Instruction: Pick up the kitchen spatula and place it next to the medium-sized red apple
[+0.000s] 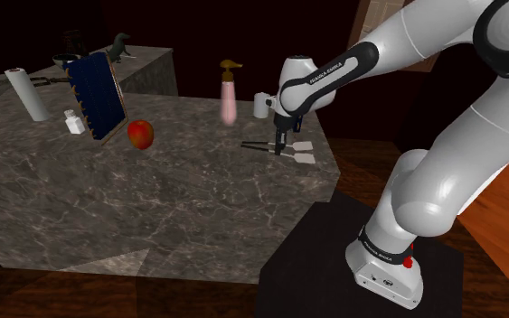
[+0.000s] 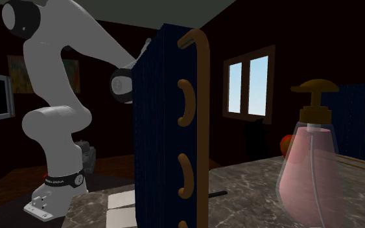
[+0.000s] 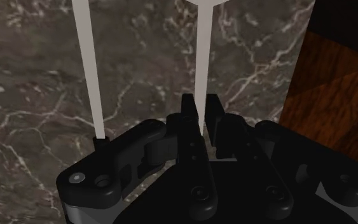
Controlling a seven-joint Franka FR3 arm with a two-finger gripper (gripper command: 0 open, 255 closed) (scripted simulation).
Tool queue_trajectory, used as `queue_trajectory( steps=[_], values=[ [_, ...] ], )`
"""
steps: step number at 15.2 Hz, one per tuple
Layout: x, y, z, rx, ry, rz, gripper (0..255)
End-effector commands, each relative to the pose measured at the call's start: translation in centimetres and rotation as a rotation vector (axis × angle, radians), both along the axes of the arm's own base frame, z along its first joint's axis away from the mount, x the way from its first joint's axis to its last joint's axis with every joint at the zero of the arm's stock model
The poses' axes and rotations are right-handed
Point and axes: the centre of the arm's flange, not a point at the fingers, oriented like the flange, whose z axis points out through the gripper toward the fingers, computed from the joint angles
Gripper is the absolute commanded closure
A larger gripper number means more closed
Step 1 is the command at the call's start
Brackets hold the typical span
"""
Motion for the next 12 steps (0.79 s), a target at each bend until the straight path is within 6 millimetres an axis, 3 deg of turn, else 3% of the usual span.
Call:
queue_trajectory(
  steps=[1, 12],
  values=[
    [0.0, -0.1, 1.0, 0.000, 0.000, 0.000, 255],
    [0.0, -0.1, 6.8, 0.000, 0.000, 0.000, 255]
  ],
)
